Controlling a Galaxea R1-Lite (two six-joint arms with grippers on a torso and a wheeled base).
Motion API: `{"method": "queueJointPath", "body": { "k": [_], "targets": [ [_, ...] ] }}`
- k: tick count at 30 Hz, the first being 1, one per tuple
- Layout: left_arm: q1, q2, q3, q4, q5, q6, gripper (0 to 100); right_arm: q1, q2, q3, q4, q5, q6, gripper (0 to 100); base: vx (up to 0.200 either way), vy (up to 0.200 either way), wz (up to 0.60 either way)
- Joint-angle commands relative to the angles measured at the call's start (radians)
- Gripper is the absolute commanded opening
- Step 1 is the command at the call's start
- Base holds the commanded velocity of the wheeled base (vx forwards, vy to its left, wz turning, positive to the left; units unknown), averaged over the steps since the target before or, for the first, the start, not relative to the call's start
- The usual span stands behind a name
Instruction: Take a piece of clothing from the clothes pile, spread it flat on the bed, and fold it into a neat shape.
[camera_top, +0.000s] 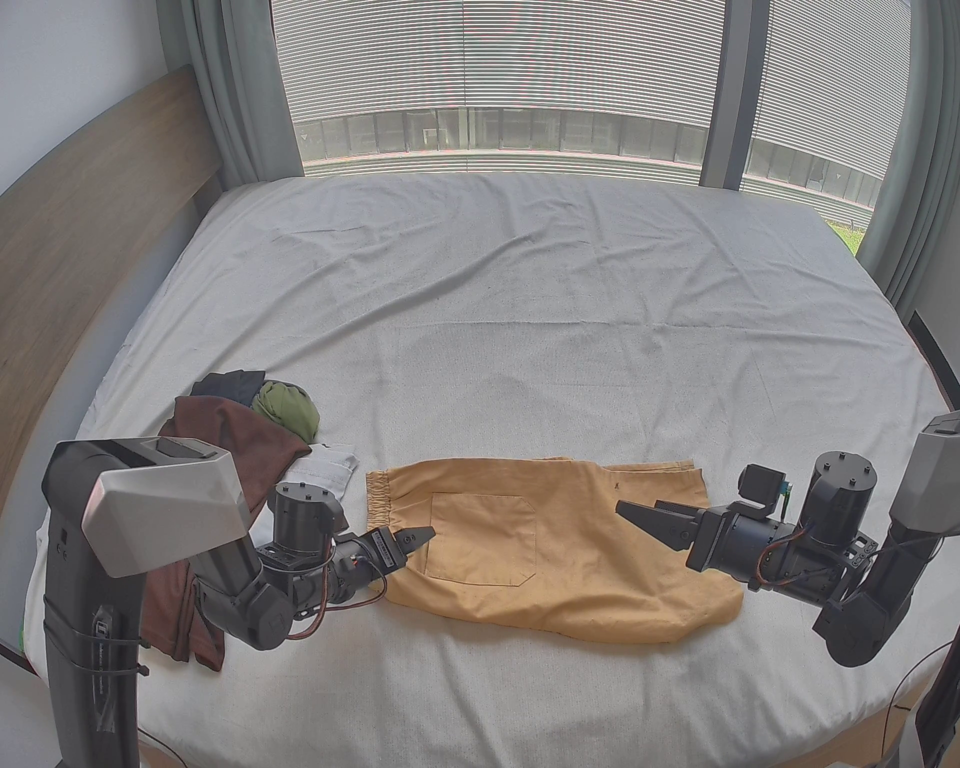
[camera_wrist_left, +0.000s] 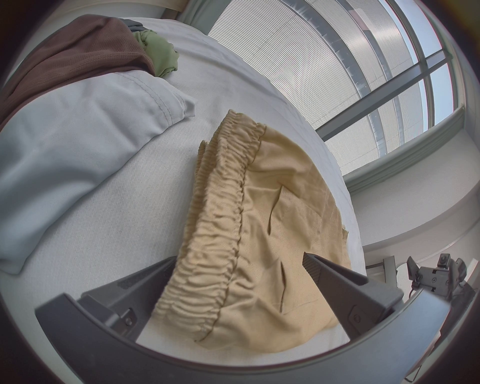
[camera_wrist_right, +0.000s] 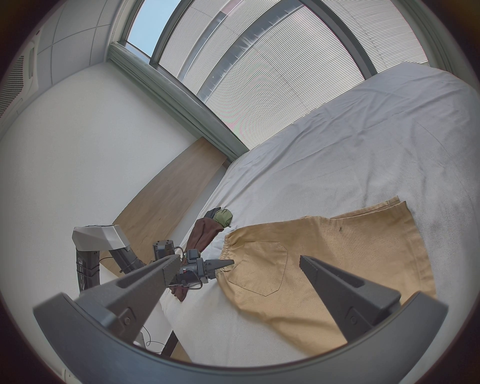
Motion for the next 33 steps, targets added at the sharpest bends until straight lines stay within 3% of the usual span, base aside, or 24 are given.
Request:
{"method": "queueJointPath", "body": {
  "k": [1,19,20,33],
  "targets": [
    [0.007,0.001,-0.023,-0.004,0.0,-0.008,100,0.003,0.005,0.002,0.0,0.0,0.0,100,0.0,0.0,0.0],
    [0.021,0.068,-0.08,0.007,-0.001,-0.01,100,0.003,0.006,0.0,0.0,0.002,-0.001,100,0.0,0.0,0.0],
    [0.025,0.068,-0.082,0.007,-0.001,-0.01,0,0.003,0.006,0.0,0.0,0.002,0.0,100,0.0,0.0,0.0],
    [0.077,-0.067,0.038,0.002,0.0,0.003,0,0.005,0.026,0.003,0.0,0.002,-0.001,100,0.0,0.0,0.0]
  ]
}}
